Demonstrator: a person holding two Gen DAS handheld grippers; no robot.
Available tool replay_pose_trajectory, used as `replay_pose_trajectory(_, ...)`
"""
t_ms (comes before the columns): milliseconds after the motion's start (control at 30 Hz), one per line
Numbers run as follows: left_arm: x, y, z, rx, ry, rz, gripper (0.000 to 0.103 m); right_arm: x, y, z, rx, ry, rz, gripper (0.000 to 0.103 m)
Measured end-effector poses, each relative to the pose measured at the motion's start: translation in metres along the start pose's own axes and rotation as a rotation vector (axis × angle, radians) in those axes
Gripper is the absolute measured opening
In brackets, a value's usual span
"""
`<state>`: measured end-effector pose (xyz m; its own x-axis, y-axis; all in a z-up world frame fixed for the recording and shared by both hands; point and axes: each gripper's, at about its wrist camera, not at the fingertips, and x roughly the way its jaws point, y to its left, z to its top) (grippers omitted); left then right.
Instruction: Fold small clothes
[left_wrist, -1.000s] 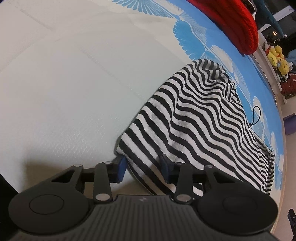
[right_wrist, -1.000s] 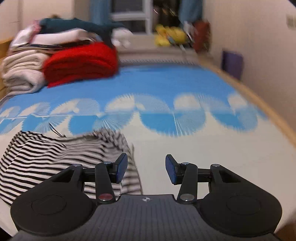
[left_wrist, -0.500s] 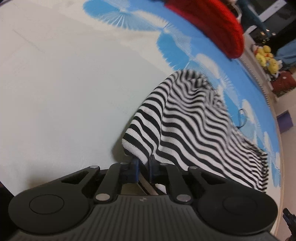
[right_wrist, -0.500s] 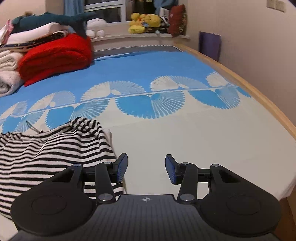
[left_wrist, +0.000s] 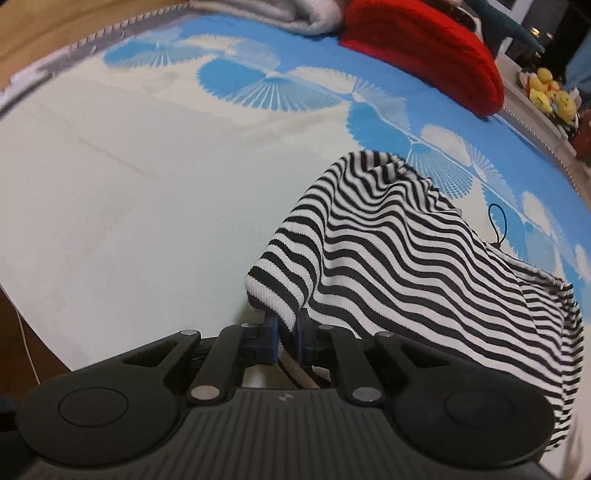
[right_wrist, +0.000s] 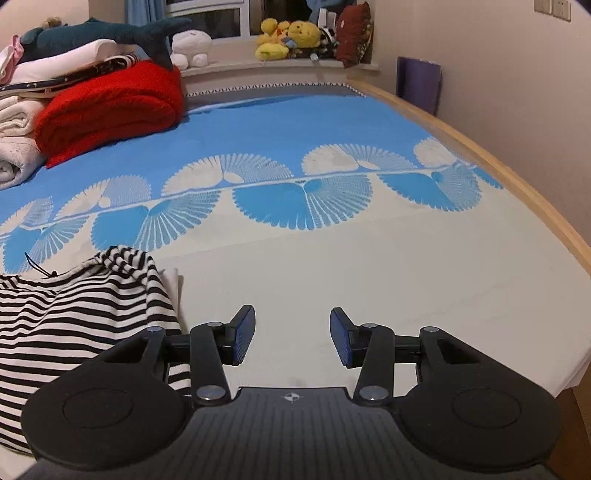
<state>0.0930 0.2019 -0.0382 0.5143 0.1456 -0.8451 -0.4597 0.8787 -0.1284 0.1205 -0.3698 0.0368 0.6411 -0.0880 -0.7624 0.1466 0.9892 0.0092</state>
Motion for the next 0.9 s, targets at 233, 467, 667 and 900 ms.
replay_pose_trajectory(233, -0.046, -0.072, -0.006, 0.254, -0.166, 0.058, 0.009, 0.01, -0.015, 0.001, 0.028, 0.042, 0.002, 0.047)
replay_pose_trajectory(467, -0.115, -0.227, -0.053, 0.625, -0.39, -0.259, 0.009, 0.01, -0.039, 0.007, 0.123, 0.033, 0.045, 0.047)
replay_pose_trajectory(667, -0.097, -0.335, -0.148, 0.938, -0.171, -0.593, 0.012, 0.012, -0.054, 0.007, 0.147, 0.031, 0.05, 0.047)
replay_pose_trajectory(900, -0.075, -0.298, -0.134, 0.863, 0.009, -0.766, 0.012, 0.017, -0.06, 0.008, 0.215, 0.063, 0.118, 0.047)
